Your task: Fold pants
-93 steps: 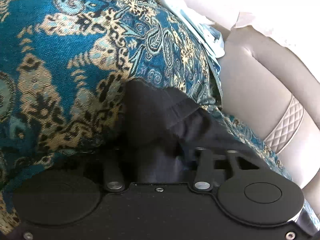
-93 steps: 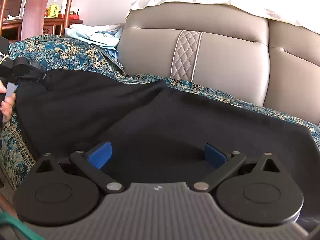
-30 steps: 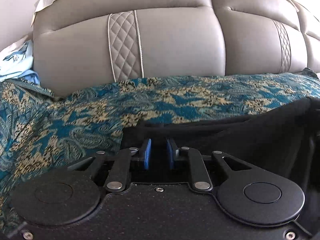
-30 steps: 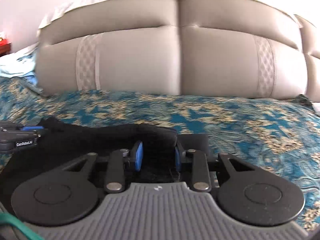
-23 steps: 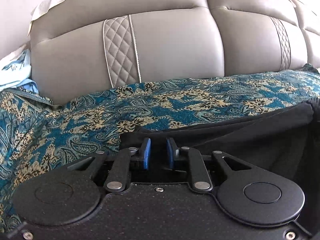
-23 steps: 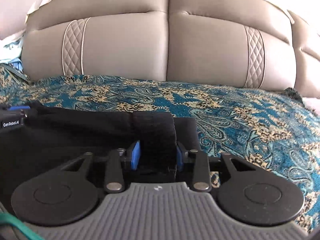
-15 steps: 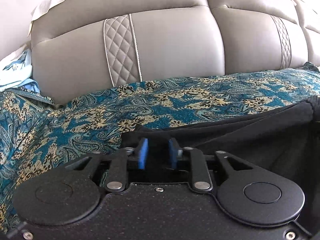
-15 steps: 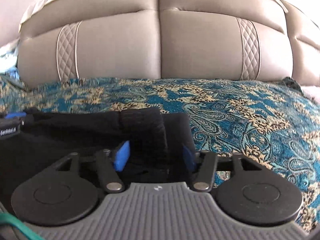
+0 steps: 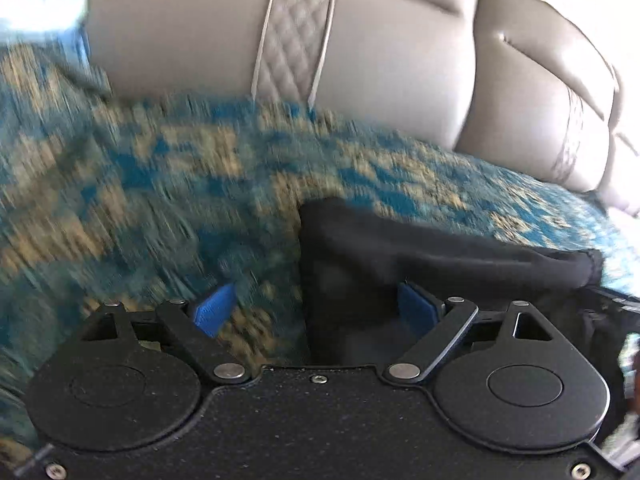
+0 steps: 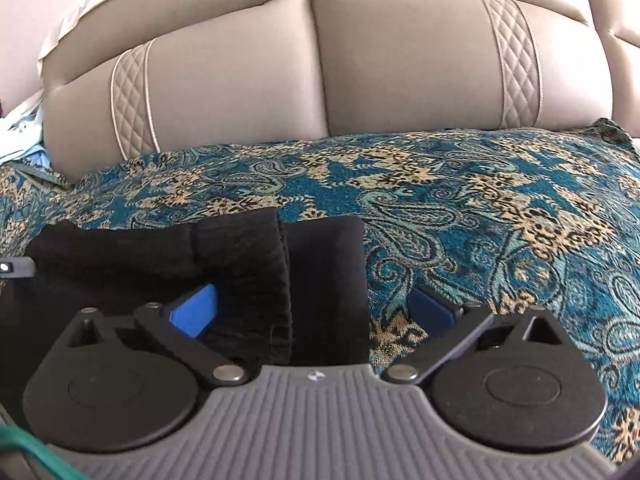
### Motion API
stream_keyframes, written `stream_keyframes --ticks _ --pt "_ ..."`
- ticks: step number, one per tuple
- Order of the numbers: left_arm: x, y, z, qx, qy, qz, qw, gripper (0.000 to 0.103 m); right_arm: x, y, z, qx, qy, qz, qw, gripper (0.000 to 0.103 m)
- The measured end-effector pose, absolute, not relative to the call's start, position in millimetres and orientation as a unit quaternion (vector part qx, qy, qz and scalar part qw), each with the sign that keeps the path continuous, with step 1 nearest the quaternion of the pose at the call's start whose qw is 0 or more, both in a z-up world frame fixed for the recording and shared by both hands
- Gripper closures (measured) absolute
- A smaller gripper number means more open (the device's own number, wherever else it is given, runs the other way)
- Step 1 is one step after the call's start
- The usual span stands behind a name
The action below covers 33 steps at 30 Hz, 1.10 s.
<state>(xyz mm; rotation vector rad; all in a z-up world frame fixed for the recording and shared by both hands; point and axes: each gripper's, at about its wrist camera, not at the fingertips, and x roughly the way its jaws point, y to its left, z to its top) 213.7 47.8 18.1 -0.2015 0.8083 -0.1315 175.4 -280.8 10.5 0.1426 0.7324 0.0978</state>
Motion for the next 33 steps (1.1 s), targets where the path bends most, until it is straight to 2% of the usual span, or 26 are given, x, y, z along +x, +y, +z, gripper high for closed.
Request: stream_keyframes --ticks 3,5,6,8,9,10,12,16,24,26,28,29,32,33 --pt "216.5 48.5 14.2 -0.099 0.376 -0.080 0.918 0.014 174.7 -280.5 10.0 0.072 0.350 0.069 0.932 0.011" --pt "221.3 46.4 14.4 -0.108 0.378 -0.102 0.914 0.022 174.0 -280.7 9.9 0.072 0.345 0.080 0.932 0.016" --pt "223.7 46.5 14.1 -0.120 0.379 -0.114 0.910 0.031 173.5 -280.6 10.3 0.072 0.343 0.087 0.933 0.020" --pt "226.6 46.9 12.4 -0.143 0.378 -0.123 0.907 0.061 173.2 -281.0 10.6 0.081 0.340 0.097 0.932 0.027" --pt "227.8 47.1 11.4 -0.150 0.378 -0.110 0.907 0.078 172.8 -280.8 11.2 0.086 0.339 0.101 0.932 0.036" --pt "226.8 48.1 12.1 -0.159 0.372 -0.099 0.909 0.087 172.2 -280.2 12.1 0.092 0.336 0.108 0.931 0.051" --pt "224.2 51.2 15.2 -0.179 0.355 -0.080 0.914 0.092 174.3 -275.8 14.5 0.109 0.336 0.112 0.929 0.059" --pt "246.8 57.8 23.2 -0.158 0.347 -0.042 0.924 0.093 196.4 -259.1 22.4 0.117 0.330 0.120 0.929 0.074" --pt "342.9 77.8 37.4 -0.083 0.338 0.033 0.937 0.092 284.6 -208.6 32.8 0.109 0.305 0.130 0.937 0.077" --pt "361.0 77.2 29.6 -0.063 0.349 0.051 0.933 0.089 298.8 -196.3 25.5 0.095 0.305 0.120 0.940 0.073" --pt "373.4 73.5 15.1 -0.037 0.370 0.065 0.926 0.075 305.9 -184.2 13.4 0.068 0.316 0.102 0.941 0.059" --pt "375.0 71.3 8.2 -0.025 0.374 0.069 0.925 0.073 305.5 -180.5 6.3 0.053 0.316 0.095 0.942 0.056" --pt "373.8 65.5 4.5 -0.003 0.362 0.092 0.928 0.056 305.5 -186.3 3.0 0.069 0.319 0.089 0.941 0.041" --pt "374.6 65.2 5.0 0.002 0.363 0.102 0.926 0.045 306.7 -188.8 2.3 0.076 0.323 0.086 0.939 0.039"
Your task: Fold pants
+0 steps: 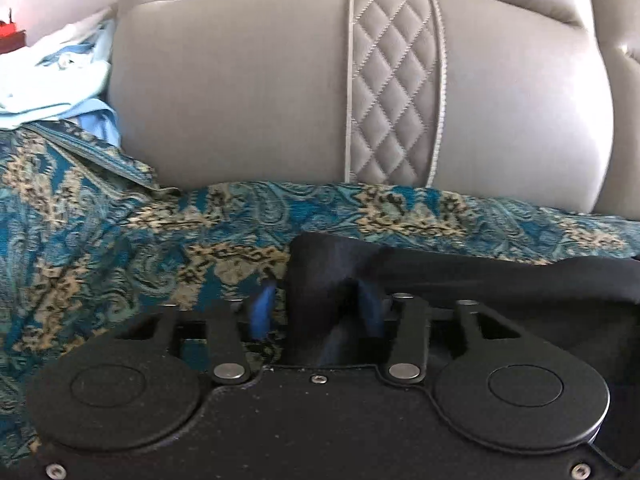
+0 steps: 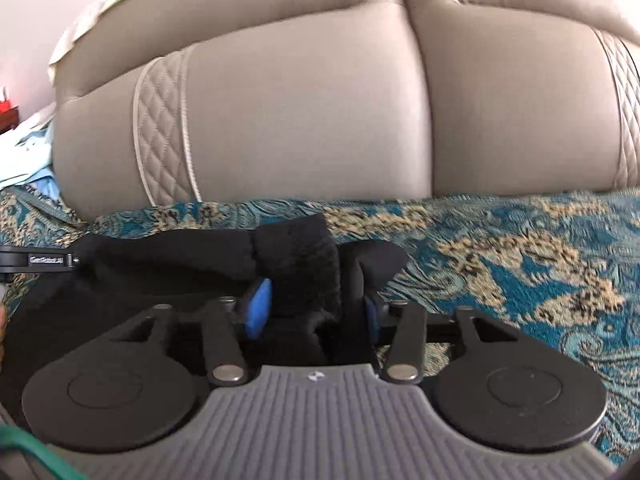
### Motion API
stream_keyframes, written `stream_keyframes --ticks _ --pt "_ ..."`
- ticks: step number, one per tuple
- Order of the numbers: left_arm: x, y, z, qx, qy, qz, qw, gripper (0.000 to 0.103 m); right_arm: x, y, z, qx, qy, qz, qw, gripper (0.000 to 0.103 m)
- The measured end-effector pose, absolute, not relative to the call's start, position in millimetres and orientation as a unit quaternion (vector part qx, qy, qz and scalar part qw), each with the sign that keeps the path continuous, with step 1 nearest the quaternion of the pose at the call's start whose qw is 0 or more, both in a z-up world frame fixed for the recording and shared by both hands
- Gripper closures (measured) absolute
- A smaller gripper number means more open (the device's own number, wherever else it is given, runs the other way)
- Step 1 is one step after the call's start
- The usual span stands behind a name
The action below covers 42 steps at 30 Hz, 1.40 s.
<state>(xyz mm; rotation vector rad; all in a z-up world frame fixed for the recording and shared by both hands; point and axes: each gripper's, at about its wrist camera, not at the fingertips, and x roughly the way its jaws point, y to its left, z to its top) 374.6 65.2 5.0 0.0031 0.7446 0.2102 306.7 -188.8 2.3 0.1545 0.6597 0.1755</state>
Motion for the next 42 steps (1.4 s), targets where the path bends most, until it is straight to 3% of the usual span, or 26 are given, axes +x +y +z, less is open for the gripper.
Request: stream_keyframes --ticks 1,3,4,9,13,15,24,42 --pt "375.4 65.4 5.9 0.006 0.364 0.113 0.925 0.031 306.7 -190.9 3.2 0.080 0.324 0.083 0.939 0.036" --pt "371.5 66.9 9.6 0.011 0.366 0.119 0.923 0.016 305.6 -190.1 6.7 0.078 0.325 0.075 0.939 0.029" --pt "368.3 67.5 13.1 0.011 0.365 0.115 0.924 0.015 303.8 -188.0 9.3 0.071 0.322 0.073 0.941 0.023" --pt "331.0 62.0 39.2 0.017 0.345 0.096 0.934 0.011 272.1 -191.3 32.7 0.057 0.290 0.073 0.952 0.015" --pt "275.8 53.6 62.7 0.026 0.317 0.076 0.945 0.000 232.4 -201.5 53.5 0.073 0.267 0.062 0.959 0.004" --pt "241.5 51.3 67.4 0.017 0.306 0.063 0.950 0.000 202.2 -205.1 59.3 0.081 0.258 0.053 0.961 0.000" --pt "141.9 43.6 35.7 0.008 0.329 0.053 0.943 0.000 87.9 -190.5 37.2 0.055 0.214 -0.015 0.975 0.000" --pt "125.4 36.3 3.9 -0.003 0.352 0.055 0.935 0.000 91.8 -143.9 -4.4 -0.023 0.228 0.013 0.973 0.000"
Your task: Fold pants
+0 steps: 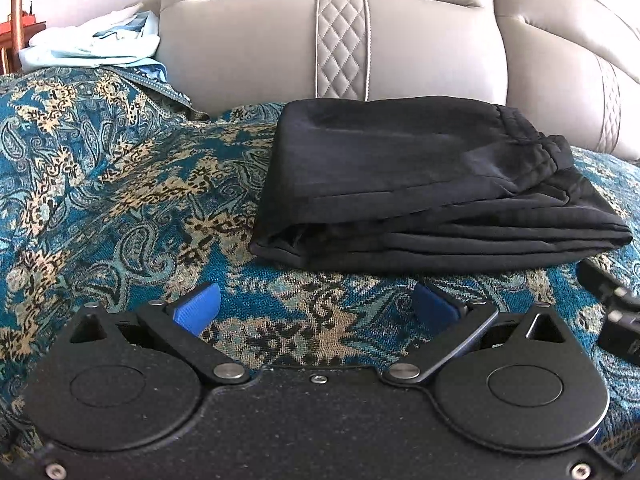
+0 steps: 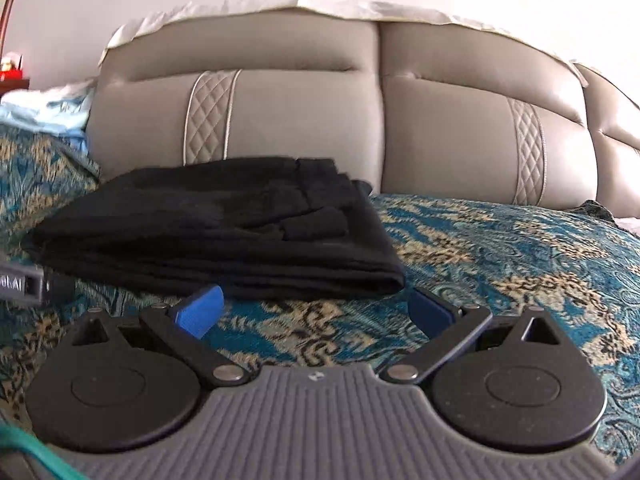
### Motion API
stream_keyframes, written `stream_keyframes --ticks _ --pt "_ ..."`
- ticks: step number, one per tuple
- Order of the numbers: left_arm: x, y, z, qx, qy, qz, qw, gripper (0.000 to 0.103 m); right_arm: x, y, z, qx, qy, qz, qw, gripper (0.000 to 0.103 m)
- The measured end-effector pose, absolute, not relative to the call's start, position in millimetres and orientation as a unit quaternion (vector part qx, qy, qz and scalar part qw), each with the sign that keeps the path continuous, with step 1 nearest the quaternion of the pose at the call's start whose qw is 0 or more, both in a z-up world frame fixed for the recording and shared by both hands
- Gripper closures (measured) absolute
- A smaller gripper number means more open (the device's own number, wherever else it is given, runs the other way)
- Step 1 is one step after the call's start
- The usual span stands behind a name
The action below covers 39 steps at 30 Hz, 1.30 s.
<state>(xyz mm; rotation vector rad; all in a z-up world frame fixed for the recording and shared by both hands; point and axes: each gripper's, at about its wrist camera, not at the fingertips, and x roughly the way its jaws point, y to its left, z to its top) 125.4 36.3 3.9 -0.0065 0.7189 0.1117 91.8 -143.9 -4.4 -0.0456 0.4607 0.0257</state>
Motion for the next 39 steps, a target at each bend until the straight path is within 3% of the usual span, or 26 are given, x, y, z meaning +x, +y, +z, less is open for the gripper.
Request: stream_keyframes --ticks 9,39 --pt "128.1 31.1 1.1 0.000 0.339 0.053 0.939 0.000 100.1 -142.0 -10.1 -0.016 0.259 0.055 0.964 0.000" --pt "129.4 33.3 0.6 -0.010 0.341 0.057 0.938 0.000 99.2 -139.8 -10.6 -0.028 0.253 0.049 0.966 0.000"
